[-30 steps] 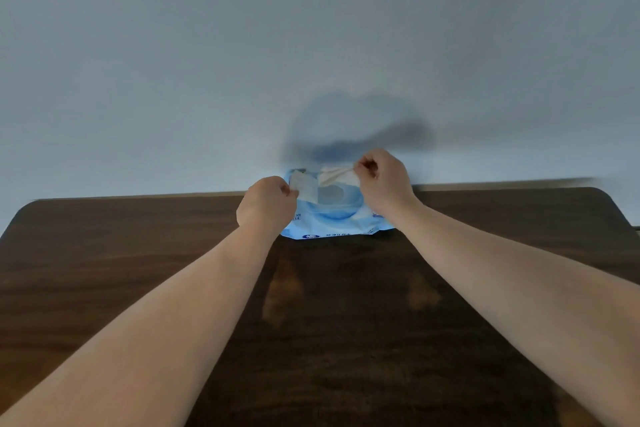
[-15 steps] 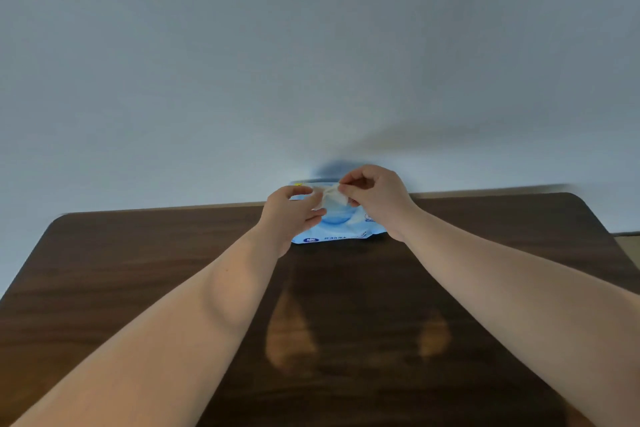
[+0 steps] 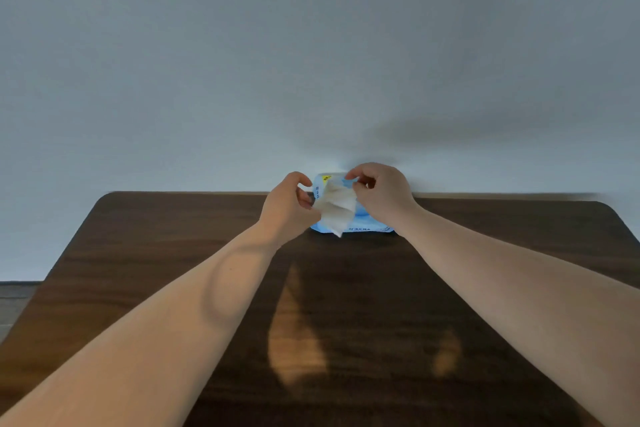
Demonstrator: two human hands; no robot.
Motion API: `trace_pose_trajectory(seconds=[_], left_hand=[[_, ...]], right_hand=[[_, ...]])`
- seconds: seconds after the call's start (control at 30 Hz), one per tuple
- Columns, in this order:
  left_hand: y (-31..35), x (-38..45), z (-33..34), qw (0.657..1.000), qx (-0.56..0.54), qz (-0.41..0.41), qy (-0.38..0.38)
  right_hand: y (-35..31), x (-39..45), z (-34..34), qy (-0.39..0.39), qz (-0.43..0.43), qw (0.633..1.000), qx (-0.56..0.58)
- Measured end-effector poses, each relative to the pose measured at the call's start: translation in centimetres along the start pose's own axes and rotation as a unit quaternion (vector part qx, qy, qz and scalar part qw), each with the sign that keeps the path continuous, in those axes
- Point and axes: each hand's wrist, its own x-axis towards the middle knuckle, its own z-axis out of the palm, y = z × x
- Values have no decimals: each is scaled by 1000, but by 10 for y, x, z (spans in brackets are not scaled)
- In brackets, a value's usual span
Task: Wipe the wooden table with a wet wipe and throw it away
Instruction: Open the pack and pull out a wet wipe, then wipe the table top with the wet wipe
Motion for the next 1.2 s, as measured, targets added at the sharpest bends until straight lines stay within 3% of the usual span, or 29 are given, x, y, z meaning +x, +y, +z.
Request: trace_pose_trajectory(seconds=[0.2, 0.37, 0.5, 0.63, 0.77, 0.97, 1.2], left_hand=[[-18, 3, -24, 975, 212, 28, 61], [-31, 3, -51, 982, 125, -10, 140], [-57, -11, -62, 994, 52, -21, 96], [-105, -31, -65, 986, 156, -35, -38], [-139, -53, -68, 962, 220, -98, -132], [-172, -75, -89, 941, 284, -150, -106], [-233, -123, -112, 891, 391, -217, -79]], right_hand=[[-32, 4, 22, 2, -84, 996, -18], [-55, 10, 39, 28, -136, 990, -28], [-58, -6, 59, -59, -161, 984, -44], [-50, -29, 84, -212, -161, 961, -79], [-34, -31, 120, -209, -185, 946, -162], [-29, -24, 174, -290, -232, 883, -285], [-34, -23, 245, -333, -205, 851, -350]])
